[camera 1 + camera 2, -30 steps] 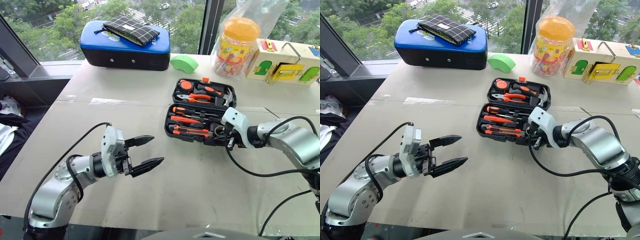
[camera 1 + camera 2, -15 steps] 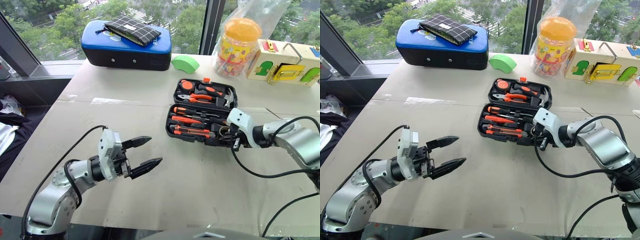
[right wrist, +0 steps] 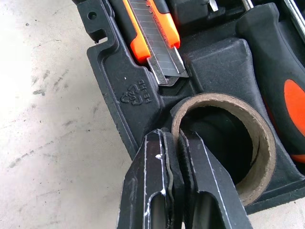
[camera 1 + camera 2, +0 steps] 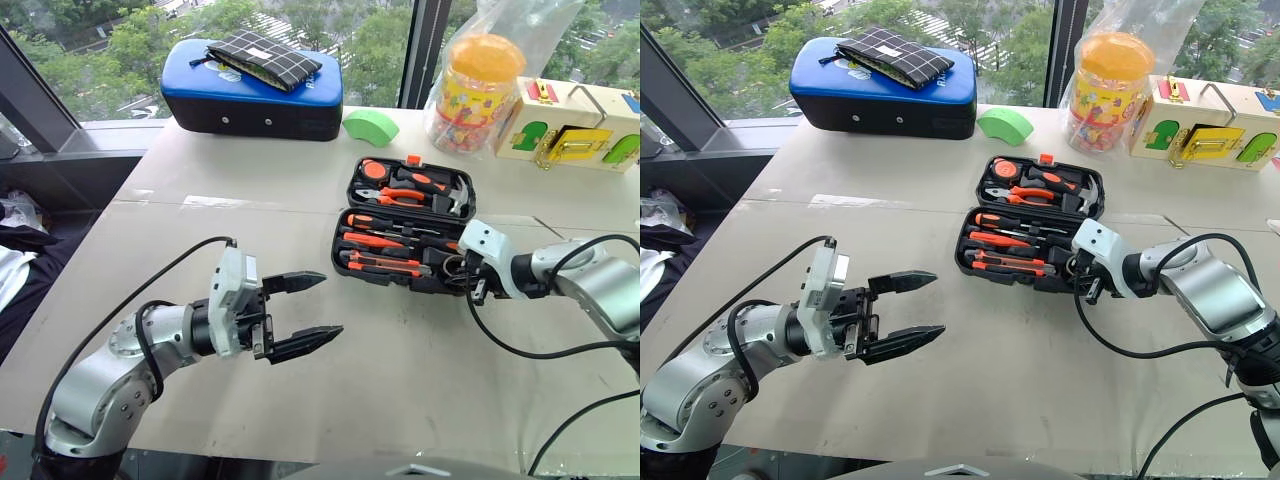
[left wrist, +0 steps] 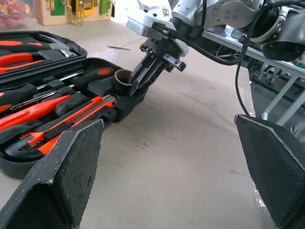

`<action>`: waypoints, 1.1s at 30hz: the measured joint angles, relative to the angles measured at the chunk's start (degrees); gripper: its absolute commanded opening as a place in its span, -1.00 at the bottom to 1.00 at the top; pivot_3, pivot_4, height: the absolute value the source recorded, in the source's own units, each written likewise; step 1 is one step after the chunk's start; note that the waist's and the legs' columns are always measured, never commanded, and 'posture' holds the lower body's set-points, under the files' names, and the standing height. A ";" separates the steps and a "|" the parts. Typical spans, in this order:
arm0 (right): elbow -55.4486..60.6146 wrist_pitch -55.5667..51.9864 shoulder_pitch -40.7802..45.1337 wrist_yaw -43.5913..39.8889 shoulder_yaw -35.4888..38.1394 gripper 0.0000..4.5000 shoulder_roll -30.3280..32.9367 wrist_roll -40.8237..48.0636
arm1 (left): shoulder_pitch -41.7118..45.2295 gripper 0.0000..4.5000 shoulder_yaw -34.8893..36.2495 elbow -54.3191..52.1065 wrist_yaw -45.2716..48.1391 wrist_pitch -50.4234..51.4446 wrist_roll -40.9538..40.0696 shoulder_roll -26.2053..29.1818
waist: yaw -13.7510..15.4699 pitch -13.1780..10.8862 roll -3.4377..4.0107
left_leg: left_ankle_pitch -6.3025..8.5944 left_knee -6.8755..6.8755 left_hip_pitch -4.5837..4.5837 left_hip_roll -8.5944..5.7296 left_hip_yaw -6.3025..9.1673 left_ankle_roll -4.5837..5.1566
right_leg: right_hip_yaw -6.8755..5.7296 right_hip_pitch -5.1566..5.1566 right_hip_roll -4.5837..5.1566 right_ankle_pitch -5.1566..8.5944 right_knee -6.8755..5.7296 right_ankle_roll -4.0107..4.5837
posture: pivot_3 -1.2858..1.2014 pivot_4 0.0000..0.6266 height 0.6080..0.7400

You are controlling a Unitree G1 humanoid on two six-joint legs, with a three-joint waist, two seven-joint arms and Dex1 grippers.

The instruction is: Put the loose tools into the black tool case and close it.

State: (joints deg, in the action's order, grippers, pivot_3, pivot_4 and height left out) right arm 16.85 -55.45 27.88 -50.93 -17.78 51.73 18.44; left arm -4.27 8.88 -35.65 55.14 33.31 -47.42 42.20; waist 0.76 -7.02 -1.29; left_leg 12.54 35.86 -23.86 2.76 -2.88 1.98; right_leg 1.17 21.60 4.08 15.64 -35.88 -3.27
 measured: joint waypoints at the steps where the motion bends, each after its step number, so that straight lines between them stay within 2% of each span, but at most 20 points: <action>1: -0.14 0.34 -0.02 0.00 0.25 -0.28 0.12 -0.28 | 0.01 1.00 0.00 0.00 -0.11 0.06 -0.01 0.03 | 0.03 0.00 0.00 | 0.00 -0.01 0.00 -0.02 0.00 0.00 | -0.01 0.00 -0.03 0.00 0.00 0.00 | 0.03 -0.52 1.00; 4: -0.28 0.77 -0.05 -0.13 1.21 0.29 0.09 -0.14 | 0.00 1.00 0.11 0.03 -0.70 0.19 -0.09 0.03 | -0.01 -0.01 0.01 | 0.00 -0.08 0.00 -0.06 0.01 0.00 | -0.03 0.00 -0.08 0.00 0.00 -0.01 | 0.03 -0.52 1.00; 5: -0.12 0.73 -0.07 -0.46 1.71 0.39 0.07 0.23 | 0.00 1.00 0.18 0.09 -0.94 0.25 -0.12 0.01 | -0.02 -0.02 0.01 | 0.00 -0.10 0.00 -0.06 0.01 0.00 | -0.02 0.01 -0.09 0.00 0.00 -0.01 | 0.03 -0.52 1.00; 13: 5.28 -2.75 -2.80 -5.45 15.69 0.39 -0.33 13.82 | 3.83 1.00 0.09 6.88 -7.06 0.33 2.89 -2.87 | 0.02 -0.08 0.05 | -0.01 -0.04 0.00 -0.10 0.06 0.01 | -0.07 -0.04 -0.19 -0.01 -0.01 -0.04 | 0.03 -0.52 1.00; 15: 5.59 -3.92 -4.29 -4.73 18.76 0.39 -0.80 16.01 | 6.38 1.00 -0.03 8.79 -8.72 0.81 3.04 -4.31 | 0.08 -0.07 0.00 | -0.01 -0.01 0.00 -0.11 0.06 0.01 | -0.07 -0.08 -0.18 -0.01 -0.01 -0.04 | 0.03 -0.52 1.00; 18: 4.73 -7.39 -4.22 -0.43 21.64 0.39 -4.73 18.71 | 13.37 1.00 -1.10 13.72 -12.56 1.84 5.04 -6.26 | 0.01 -0.07 0.00 | -0.01 0.06 -0.01 -0.16 0.07 0.02 | -0.04 -0.09 -0.24 -0.02 -0.04 -0.06 | 0.03 -0.52 1.00; 20: 4.69 -7.44 -4.31 0.51 21.78 0.39 -4.95 18.70 | 14.30 1.00 -1.17 14.41 -13.49 2.60 5.19 -6.56 | -0.18 -0.07 0.00 | -0.01 0.02 -0.01 -0.18 0.03 0.02 | 0.03 -0.11 -0.26 -0.03 -0.03 -0.08 | 0.03 -0.52 1.00; 23: -1.17 -3.68 1.30 9.00 20.79 0.39 -9.72 12.73 | 26.29 1.00 -2.28 25.08 -21.83 7.41 7.30 -11.56 | 0.01 -0.14 -0.02 | -0.03 0.19 -0.11 -0.34 0.18 0.03 | -0.08 -0.08 -0.50 -0.15 -0.14 -0.31 | 0.03 -0.52 1.00; 26: -6.99 -2.41 6.33 14.30 20.14 0.39 -12.09 8.73 | 35.30 1.00 -3.87 32.80 -25.10 8.23 11.35 -12.95 | -0.03 -0.13 -0.05 | -0.03 0.24 -0.10 -0.37 0.13 0.02 | -0.05 -0.11 -0.56 -0.17 -0.17 -0.34 | 0.03 -0.52 1.00; 29: -7.12 -2.41 5.88 15.24 19.16 0.39 -11.73 7.43 | 38.20 1.00 -5.20 35.78 -24.34 7.84 13.59 -13.73 | -0.04 -0.13 -0.05 | -0.02 0.10 -0.14 -0.39 0.15 0.01 | 0.03 -0.06 -0.54 -0.17 -0.10 -0.37 | 0.03 -0.52 1.00; 32: -2.20 -1.91 1.24 13.90 16.38 0.39 -9.45 6.79 | 37.94 1.00 -6.28 36.11 -22.67 7.94 14.14 -13.95 | -0.03 -0.13 -0.05 | -0.05 -0.22 -0.16 -0.39 0.18 -0.05 | -0.06 0.00 -0.53 -0.19 -0.08 -0.41 | 0.03 -0.52 1.00; 33: -1.33 -1.70 0.20 13.69 15.91 0.17 -9.13 6.62 | 37.78 1.00 -6.50 35.95 -22.06 7.94 14.21 -13.87 | -0.03 -0.13 -0.05 | -0.05 -0.29 -0.16 -0.39 0.18 -0.04 | -0.10 0.02 -0.53 -0.18 -0.07 -0.42 | 0.03 -0.52 1.00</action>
State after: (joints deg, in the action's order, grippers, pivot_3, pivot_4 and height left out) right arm 15.52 -57.14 28.08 -37.24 -1.87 42.60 25.06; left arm 33.51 2.38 0.31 33.08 41.25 -33.21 28.33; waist 0.73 -7.15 -1.35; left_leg 12.49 35.58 -24.02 2.37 -2.70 1.94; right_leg 1.07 21.61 3.55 15.46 -35.95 -3.69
